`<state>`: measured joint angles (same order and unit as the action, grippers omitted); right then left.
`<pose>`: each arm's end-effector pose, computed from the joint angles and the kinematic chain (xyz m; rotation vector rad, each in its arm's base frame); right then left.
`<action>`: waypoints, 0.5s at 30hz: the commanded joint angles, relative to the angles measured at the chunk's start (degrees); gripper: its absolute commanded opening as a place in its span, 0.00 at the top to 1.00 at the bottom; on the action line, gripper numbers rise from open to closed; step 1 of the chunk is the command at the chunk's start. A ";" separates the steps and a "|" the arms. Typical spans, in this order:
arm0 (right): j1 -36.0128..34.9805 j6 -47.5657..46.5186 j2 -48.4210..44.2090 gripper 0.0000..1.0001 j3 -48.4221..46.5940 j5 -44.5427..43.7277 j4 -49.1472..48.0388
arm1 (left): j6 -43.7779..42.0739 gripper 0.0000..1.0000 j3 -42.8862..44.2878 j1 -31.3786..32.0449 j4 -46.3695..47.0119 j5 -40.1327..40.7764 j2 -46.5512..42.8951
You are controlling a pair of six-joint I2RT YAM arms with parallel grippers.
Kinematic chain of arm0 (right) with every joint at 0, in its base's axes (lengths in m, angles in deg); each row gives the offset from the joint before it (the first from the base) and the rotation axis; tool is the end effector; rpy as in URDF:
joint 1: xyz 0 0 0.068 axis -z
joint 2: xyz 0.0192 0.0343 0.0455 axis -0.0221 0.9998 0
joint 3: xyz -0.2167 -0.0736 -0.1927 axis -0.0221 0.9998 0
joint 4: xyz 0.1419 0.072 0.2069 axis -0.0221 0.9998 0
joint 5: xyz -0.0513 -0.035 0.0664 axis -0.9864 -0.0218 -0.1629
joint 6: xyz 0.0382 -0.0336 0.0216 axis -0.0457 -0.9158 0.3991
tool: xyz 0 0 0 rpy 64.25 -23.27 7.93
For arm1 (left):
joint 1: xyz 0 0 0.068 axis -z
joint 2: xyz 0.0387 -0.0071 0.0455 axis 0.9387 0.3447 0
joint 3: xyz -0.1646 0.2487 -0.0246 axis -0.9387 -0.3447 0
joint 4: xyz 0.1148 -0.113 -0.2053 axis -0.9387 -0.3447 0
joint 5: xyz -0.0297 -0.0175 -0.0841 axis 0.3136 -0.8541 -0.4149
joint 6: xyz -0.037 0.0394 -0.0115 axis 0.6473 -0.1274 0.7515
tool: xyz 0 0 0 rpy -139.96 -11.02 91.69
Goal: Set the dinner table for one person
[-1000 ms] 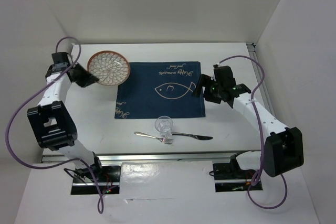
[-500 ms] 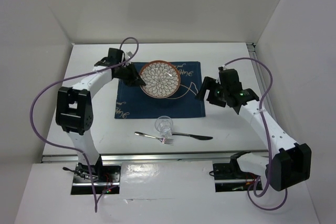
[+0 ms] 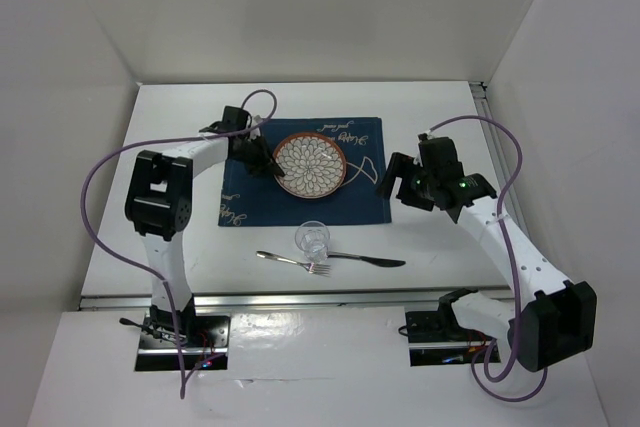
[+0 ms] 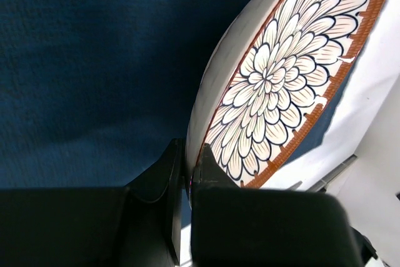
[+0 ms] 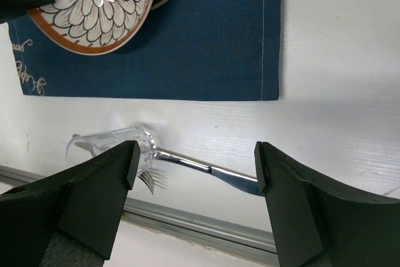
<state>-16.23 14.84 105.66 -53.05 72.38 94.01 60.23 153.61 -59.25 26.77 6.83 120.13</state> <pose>0.2091 0.0702 0.3056 0.2178 2.4437 0.5100 0.4312 -0.0982 0.1988 -0.4217 2.5888 -0.9301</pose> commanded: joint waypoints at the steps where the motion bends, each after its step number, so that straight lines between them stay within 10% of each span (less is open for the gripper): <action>1: -0.52 -0.42 -1.65 0.14 -0.01 -0.62 1.60 | 2.15 1.00 2.28 0.05 5.69 -5.48 0.55; 9: -0.52 -1.04 -1.65 0.14 -0.62 1.75 2.14 | 0.39 0.83 5.80 1.10 -3.62 2.34 2.58; 15: -5.16 -5.60 0.37 0.15 -3.25 11.43 0.20 | -0.66 0.31 5.18 1.63 -6.61 7.36 -1.81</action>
<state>-17.67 12.13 105.73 -53.20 78.33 94.79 60.97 157.40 -57.96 22.02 11.79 122.64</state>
